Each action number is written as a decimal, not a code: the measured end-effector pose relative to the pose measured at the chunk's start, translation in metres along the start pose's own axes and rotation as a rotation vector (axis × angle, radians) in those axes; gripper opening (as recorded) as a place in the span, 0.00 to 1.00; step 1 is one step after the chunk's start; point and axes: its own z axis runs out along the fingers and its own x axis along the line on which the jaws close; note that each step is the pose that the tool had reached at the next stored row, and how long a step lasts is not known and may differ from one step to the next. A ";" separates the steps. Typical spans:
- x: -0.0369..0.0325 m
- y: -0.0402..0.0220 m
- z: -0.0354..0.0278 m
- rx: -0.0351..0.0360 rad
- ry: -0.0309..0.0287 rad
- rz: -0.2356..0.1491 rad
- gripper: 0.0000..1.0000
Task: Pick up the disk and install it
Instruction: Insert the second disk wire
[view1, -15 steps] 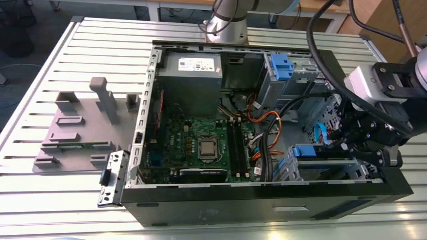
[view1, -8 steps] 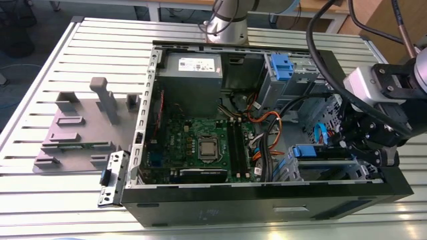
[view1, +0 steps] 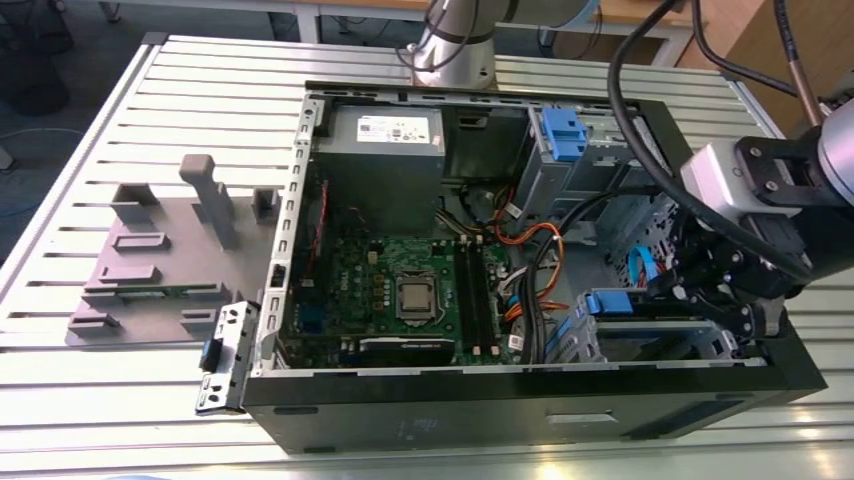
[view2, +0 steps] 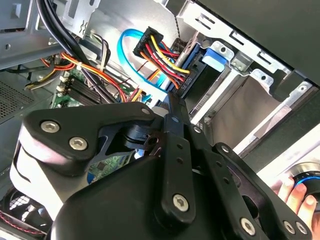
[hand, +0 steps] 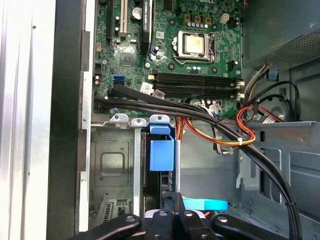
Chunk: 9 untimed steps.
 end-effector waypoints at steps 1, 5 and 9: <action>0.0001 0.0000 0.0006 -0.0005 0.0000 0.000 0.11; 0.0005 -0.0001 0.0019 -0.0012 0.0003 0.000 0.11; 0.0013 -0.0002 0.0026 -0.0012 -0.0002 0.000 0.11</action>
